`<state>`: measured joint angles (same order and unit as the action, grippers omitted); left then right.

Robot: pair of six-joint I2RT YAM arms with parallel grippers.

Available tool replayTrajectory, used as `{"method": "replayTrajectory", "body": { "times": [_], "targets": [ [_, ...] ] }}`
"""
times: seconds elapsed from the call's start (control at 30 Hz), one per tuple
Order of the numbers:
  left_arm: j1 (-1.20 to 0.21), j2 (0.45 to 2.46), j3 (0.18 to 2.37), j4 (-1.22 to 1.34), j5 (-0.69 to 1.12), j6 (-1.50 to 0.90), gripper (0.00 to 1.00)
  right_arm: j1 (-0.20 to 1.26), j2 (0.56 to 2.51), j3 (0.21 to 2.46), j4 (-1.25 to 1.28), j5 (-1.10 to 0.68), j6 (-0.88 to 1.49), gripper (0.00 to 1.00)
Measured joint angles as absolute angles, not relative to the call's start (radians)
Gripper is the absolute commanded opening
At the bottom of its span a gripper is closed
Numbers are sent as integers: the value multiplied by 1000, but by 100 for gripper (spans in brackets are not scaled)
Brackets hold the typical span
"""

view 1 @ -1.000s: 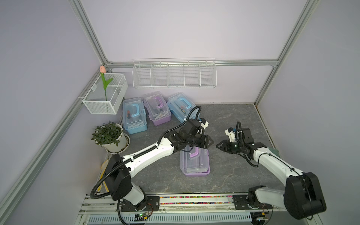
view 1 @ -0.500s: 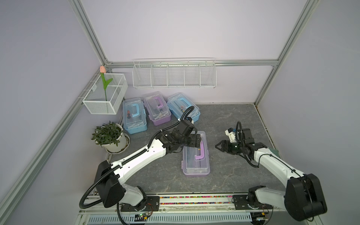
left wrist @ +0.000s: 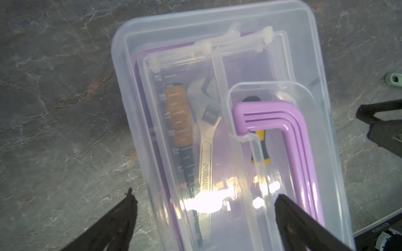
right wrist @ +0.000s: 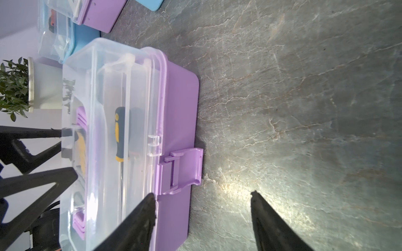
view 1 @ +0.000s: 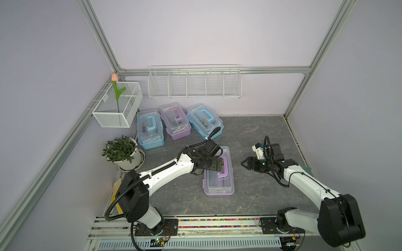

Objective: Close toolboxes
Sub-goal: Adjust the toolbox at the center of the board.

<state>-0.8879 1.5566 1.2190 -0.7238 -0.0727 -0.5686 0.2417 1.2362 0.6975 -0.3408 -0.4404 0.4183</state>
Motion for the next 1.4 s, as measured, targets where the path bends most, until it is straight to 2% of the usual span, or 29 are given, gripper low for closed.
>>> {"method": "replayTrajectory", "body": {
  "times": [0.13,0.33,0.6,0.9,1.07,1.23,1.4],
  "targets": [
    [-876,1558,1217,-703,-57,-569,99,242,1236,698,-342,-437,417,71],
    [-854,1556,1167,-641,-10,-580,92,242,1237,698,-344,-434,410,71],
    [-801,1489,1054,-527,60,-592,87,242,1248,698,-343,-454,410,71],
    [-661,1373,885,-378,174,-598,84,246,1312,652,-199,-674,443,71],
    [-594,1329,823,-317,203,-604,83,309,1333,579,-52,-751,512,71],
    [-553,1296,777,-272,236,-617,83,342,1397,454,251,-812,664,73],
    [-543,1289,763,-254,249,-621,82,402,1554,406,594,-835,846,73]
  ]
}}
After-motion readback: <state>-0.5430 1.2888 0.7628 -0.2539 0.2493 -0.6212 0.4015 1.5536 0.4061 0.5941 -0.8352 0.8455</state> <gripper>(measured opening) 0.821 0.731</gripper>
